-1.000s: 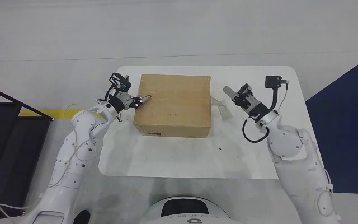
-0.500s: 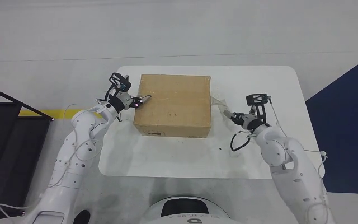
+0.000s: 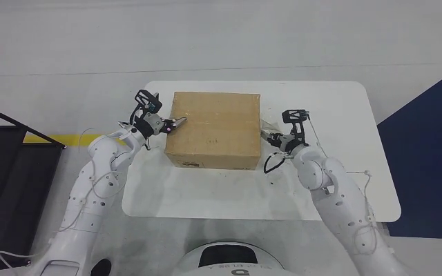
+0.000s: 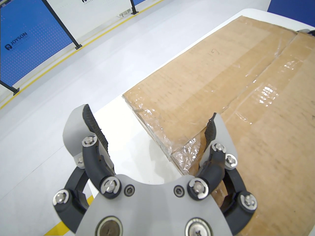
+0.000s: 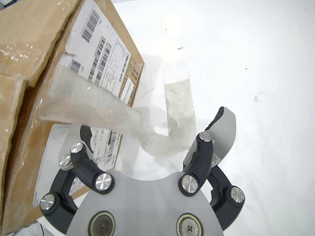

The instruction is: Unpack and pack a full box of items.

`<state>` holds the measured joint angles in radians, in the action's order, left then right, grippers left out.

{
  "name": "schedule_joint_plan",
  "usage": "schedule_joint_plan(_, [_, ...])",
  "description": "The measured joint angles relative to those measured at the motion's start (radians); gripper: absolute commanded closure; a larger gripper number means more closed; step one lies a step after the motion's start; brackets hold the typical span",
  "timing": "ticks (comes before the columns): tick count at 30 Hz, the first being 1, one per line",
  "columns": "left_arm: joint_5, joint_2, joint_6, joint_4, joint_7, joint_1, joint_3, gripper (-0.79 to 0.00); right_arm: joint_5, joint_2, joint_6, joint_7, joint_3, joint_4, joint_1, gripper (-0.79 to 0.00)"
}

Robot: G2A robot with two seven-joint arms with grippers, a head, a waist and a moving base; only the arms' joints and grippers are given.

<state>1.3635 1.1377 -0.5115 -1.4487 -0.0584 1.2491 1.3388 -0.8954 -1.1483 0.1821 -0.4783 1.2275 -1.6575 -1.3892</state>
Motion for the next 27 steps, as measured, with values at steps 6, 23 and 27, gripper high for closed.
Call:
schedule_joint_plan(6, [0.000, 0.000, 0.000, 0.000, 0.000, 0.000, 0.000, -0.785, 0.137, -0.028, 0.073, 0.203, -0.005, -0.021, 0.013, -0.785])
schedule_joint_plan(23, [0.000, 0.000, 0.000, 0.000, 0.000, 0.000, 0.000, -0.785, 0.188, -0.048, 0.061, 0.244, -0.024, -0.207, -0.006, -0.785])
schedule_joint_plan(27, [0.000, 0.000, 0.000, 0.000, 0.000, 0.000, 0.000, -0.785, 0.108, -0.059, 0.098, 0.190, -0.108, -0.221, 0.046, -0.785])
